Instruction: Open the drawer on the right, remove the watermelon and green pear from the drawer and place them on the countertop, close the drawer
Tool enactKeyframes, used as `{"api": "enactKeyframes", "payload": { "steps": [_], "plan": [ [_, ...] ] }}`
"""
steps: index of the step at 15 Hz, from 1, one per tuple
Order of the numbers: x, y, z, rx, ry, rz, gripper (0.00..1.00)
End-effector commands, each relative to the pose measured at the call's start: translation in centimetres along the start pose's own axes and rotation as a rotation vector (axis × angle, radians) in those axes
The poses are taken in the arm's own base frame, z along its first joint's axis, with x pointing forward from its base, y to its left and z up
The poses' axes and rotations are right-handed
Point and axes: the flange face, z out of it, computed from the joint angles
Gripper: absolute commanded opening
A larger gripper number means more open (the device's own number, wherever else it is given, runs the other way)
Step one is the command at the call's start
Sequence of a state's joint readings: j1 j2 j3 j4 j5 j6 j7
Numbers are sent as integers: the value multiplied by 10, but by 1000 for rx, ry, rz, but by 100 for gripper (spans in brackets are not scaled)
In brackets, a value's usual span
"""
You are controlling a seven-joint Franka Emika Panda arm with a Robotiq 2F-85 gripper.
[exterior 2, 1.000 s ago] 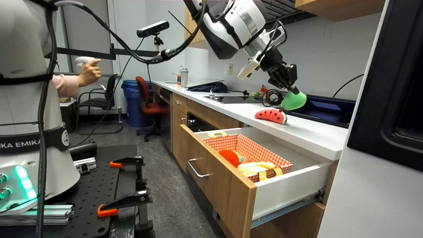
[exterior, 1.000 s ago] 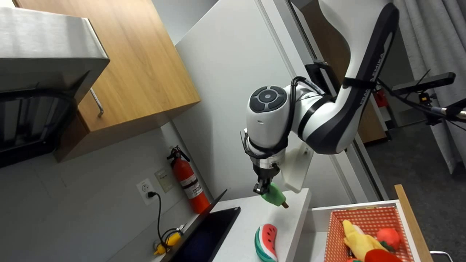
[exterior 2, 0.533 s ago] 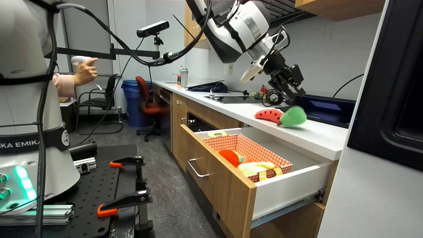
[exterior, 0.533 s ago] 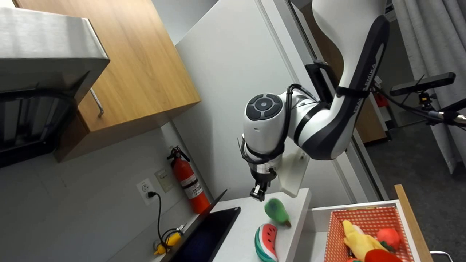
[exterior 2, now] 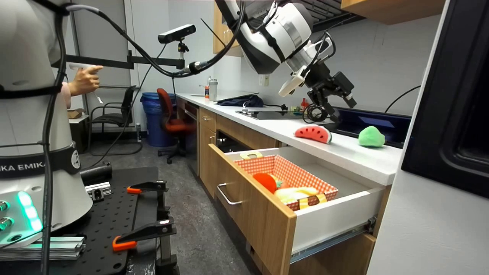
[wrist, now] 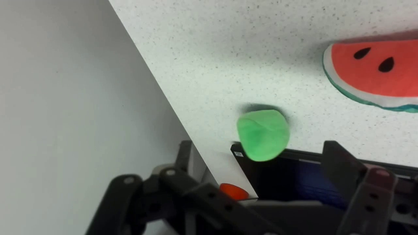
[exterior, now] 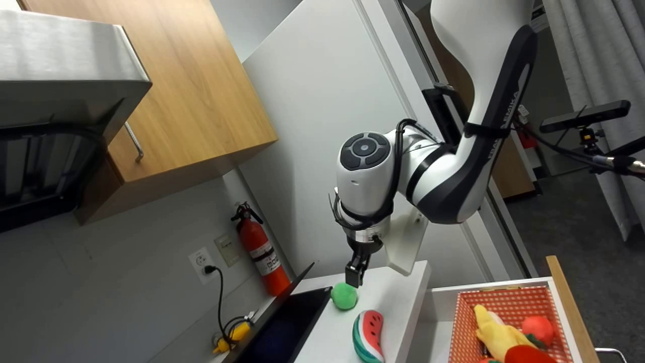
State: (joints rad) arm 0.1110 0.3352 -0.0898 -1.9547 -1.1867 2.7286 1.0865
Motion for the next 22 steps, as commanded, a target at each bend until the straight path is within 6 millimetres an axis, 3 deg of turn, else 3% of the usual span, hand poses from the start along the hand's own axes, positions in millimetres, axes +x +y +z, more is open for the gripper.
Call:
{"api": "enactKeyframes", "payload": {
  "steps": [1, 4, 5, 11, 20, 21, 22],
  "plan": [
    [-1, -1, 4, -14, -36, 8, 100],
    [-8, -2, 7, -29, -103, 8, 100],
    [-33, 12, -1, -40, -128, 9, 100],
    [-78, 11, -30, -44, -218, -28, 100],
    [-111, 23, -90, 5, -330, -71, 100],
    [-114, 27, -95, 14, -347, -69, 98],
    [-118, 31, -100, 25, -366, -64, 82]
  ]
}}
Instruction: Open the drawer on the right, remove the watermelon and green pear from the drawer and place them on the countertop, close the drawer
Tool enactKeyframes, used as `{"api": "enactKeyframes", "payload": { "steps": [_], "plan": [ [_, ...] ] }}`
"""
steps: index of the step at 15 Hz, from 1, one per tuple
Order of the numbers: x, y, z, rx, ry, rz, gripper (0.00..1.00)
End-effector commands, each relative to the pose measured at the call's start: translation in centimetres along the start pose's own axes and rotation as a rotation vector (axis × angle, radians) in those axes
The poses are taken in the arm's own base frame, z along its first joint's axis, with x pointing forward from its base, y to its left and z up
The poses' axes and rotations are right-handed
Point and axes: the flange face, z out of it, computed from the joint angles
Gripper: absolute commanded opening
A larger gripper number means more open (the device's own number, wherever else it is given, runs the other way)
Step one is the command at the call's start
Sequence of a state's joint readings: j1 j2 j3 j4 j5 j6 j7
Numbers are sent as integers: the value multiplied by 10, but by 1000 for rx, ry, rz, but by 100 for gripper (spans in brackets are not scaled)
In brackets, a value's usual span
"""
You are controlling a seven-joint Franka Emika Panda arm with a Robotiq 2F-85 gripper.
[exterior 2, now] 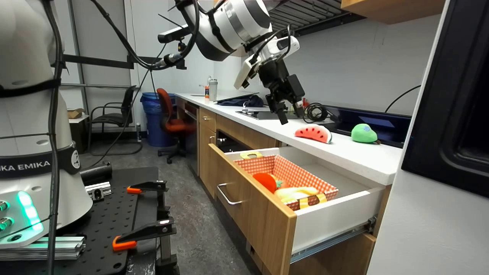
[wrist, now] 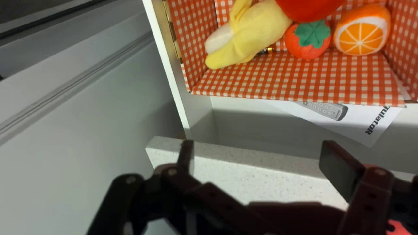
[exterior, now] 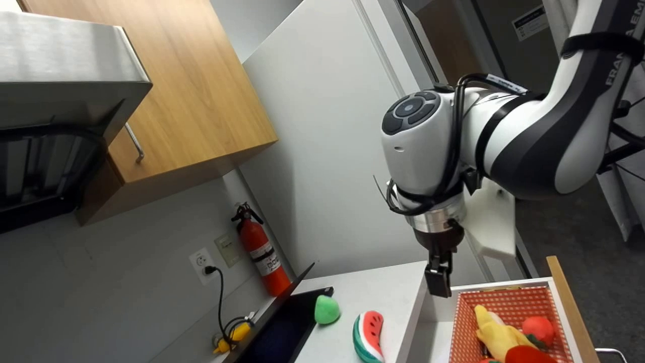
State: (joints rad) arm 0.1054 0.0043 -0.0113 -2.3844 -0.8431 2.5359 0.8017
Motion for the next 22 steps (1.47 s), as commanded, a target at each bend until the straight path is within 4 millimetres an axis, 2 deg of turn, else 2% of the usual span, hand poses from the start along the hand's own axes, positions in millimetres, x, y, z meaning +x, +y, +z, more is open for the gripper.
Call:
{"api": "enactKeyframes", "payload": {
  "steps": [1, 2, 7, 11, 12, 17, 22],
  "plan": [
    [-25, 20, -23, 35, -64, 2, 73],
    [-29, 25, -26, 49, -83, 10, 72],
    [-47, 56, -37, 112, -174, 66, 34],
    [-63, 77, -33, 129, -280, 101, 3],
    [-68, 83, -30, 129, -309, 110, 0],
    [-85, 107, -7, 95, -430, 155, 0],
    [-100, 117, 21, 51, -563, 157, 0]
  ]
}}
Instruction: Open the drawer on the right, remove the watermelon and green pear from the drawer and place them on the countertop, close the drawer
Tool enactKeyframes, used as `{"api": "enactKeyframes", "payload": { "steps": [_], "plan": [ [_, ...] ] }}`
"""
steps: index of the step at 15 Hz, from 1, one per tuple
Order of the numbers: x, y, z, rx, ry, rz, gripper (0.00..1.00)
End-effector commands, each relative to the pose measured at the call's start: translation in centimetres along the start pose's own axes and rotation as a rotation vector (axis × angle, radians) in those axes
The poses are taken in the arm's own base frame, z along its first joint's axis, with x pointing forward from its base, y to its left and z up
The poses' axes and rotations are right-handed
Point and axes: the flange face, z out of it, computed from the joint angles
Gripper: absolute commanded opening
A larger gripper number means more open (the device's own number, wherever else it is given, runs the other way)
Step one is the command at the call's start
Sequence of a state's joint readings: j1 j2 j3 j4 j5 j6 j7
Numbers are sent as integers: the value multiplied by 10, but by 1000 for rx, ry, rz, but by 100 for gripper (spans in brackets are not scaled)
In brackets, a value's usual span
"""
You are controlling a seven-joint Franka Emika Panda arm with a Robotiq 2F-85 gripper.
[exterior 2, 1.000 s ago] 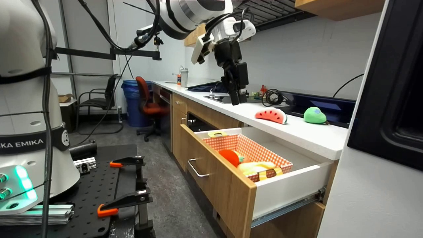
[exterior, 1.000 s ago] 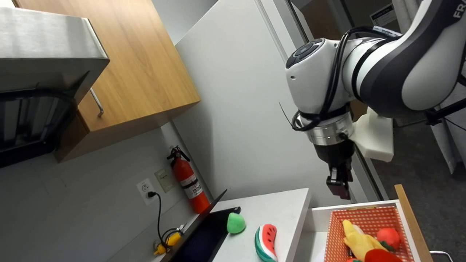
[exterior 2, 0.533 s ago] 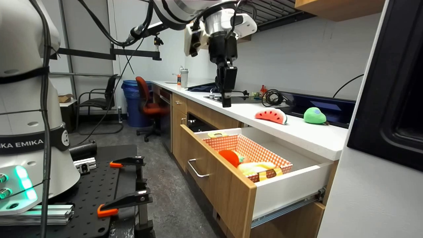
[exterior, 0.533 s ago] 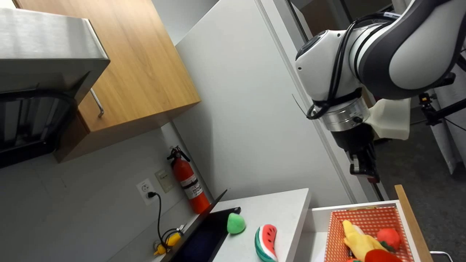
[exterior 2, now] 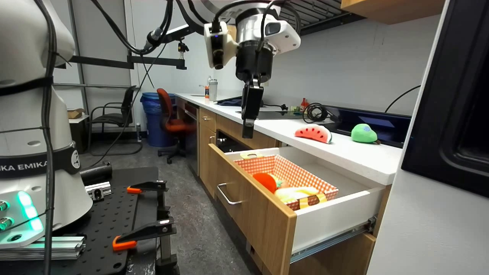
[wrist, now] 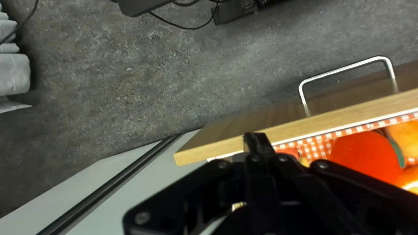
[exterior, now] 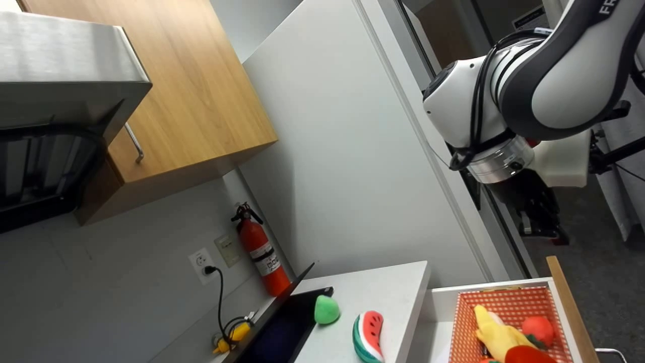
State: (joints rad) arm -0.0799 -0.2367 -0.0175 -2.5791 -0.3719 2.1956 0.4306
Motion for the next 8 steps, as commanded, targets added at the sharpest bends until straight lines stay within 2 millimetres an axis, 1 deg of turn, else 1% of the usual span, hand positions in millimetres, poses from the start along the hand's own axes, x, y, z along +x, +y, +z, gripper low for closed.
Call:
{"api": "enactKeyframes", "payload": {
  "steps": [1, 8],
  "plan": [
    [-1, 8, 20, -26, -101, -10, 0],
    [-1, -4, 64, -38, -258, -125, 0]
  ]
}}
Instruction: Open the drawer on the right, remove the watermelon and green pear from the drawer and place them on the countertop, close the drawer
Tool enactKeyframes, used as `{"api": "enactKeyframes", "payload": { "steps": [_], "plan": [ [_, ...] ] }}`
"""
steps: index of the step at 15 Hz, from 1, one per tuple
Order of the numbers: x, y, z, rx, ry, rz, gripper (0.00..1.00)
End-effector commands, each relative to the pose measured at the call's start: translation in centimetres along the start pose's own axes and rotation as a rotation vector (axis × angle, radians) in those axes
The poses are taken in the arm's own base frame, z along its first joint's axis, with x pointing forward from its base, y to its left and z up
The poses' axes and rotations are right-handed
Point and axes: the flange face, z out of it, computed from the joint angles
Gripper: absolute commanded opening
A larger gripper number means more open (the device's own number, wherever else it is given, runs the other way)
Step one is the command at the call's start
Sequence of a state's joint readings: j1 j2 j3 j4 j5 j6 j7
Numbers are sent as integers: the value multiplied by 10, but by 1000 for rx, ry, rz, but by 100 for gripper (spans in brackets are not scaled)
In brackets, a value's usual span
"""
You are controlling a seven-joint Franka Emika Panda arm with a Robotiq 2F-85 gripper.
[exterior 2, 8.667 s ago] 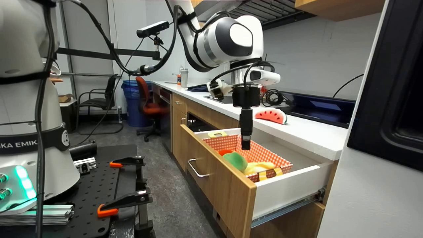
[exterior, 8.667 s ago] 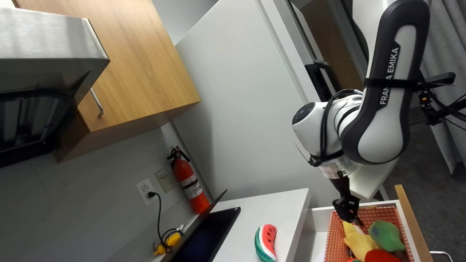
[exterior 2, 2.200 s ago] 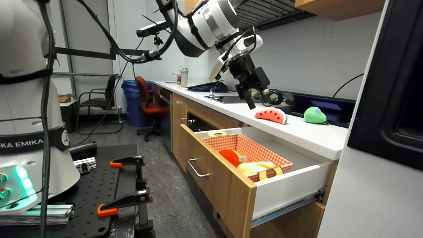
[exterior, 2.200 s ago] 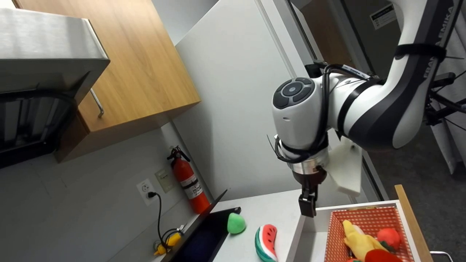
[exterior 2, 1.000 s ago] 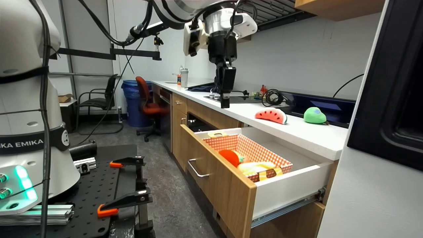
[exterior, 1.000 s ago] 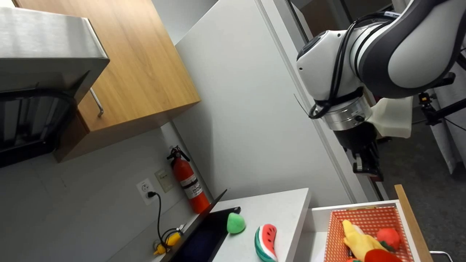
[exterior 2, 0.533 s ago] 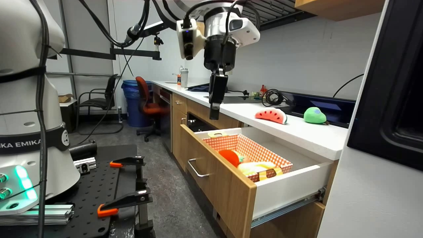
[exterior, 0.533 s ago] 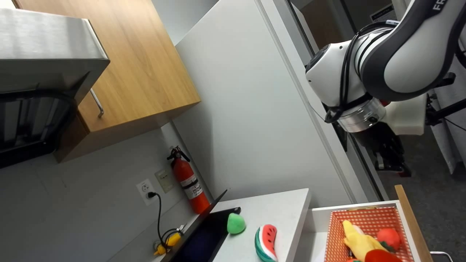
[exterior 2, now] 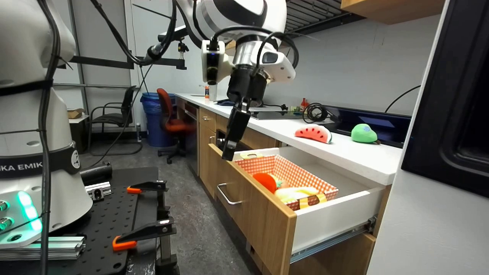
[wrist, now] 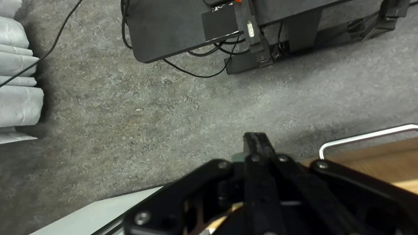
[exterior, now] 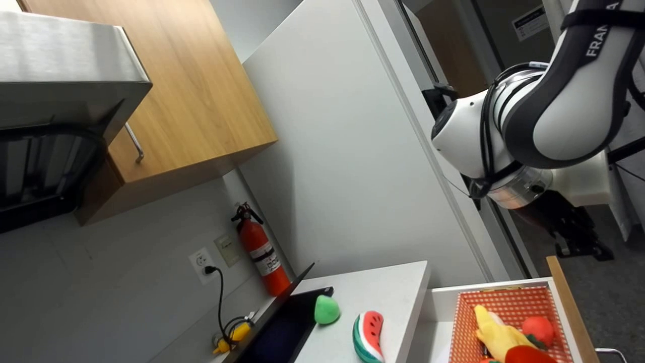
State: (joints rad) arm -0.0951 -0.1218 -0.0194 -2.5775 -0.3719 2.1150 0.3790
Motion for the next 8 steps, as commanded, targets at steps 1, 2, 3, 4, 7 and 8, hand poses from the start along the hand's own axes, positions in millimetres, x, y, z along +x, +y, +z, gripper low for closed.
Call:
{"api": "enactKeyframes", "payload": {
  "steps": [1, 2, 3, 4, 7, 8],
  "plan": [
    [9, -3, 14, 13, -81, -86, 0],
    [11, -5, 17, 19, -85, -117, 0],
    [12, -7, 19, 24, -91, -141, 0],
    [13, -10, 21, 35, -98, -167, 0],
    [18, -16, 25, 63, -117, -222, 0],
    [21, -18, 26, 75, -123, -237, 0]
  ]
}}
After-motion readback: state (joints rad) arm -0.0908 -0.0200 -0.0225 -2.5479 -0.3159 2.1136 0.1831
